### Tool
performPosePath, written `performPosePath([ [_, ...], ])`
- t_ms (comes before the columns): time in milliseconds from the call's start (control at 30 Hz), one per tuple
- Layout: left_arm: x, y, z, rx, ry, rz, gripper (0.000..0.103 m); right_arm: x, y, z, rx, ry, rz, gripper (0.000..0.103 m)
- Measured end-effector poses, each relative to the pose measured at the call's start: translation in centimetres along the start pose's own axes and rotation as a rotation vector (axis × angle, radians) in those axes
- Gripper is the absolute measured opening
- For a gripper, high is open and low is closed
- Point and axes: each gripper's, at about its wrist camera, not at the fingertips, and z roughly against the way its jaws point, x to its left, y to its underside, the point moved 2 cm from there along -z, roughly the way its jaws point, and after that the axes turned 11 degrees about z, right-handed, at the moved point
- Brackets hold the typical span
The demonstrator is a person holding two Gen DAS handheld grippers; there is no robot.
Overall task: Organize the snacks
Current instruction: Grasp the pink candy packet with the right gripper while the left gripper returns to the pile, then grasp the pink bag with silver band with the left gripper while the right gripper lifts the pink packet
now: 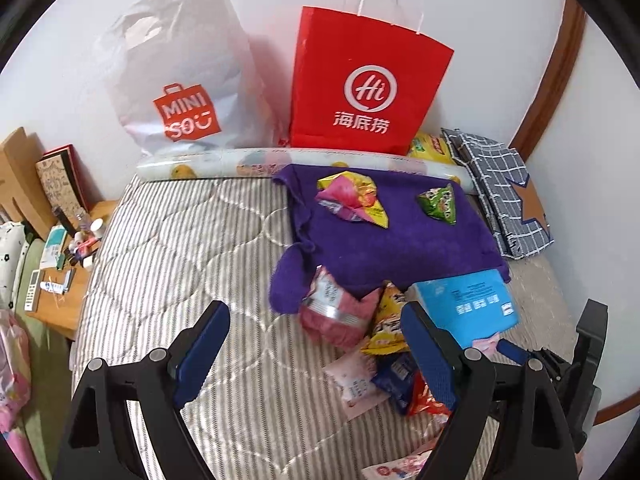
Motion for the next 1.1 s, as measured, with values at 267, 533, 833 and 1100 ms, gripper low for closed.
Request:
performPosePath([
  [267,1.8,0.6,-0.6,0.018,-0.024,0.012,0.086,0.7,-0.1,-2.3,0.045,0.024,0.016,0.063],
  [533,2.7,1.5,-1.7,0.043,-0.012,0.014,0.086,1.2,0.1,-2.3,0.045,0.033,0.044,0.039],
  [833,1.1,2.2,-3.9,0.066,0.015,-0.023,0.087,0.2,1.1,0.8,-0.002,0.052,0.04,0.038],
  [1100,0.0,1.5,-7.0,0.109,0.017,-0.035,0.087,-2.5,2.2,2.7,-0.032,0.083,-0.016,0.038],
])
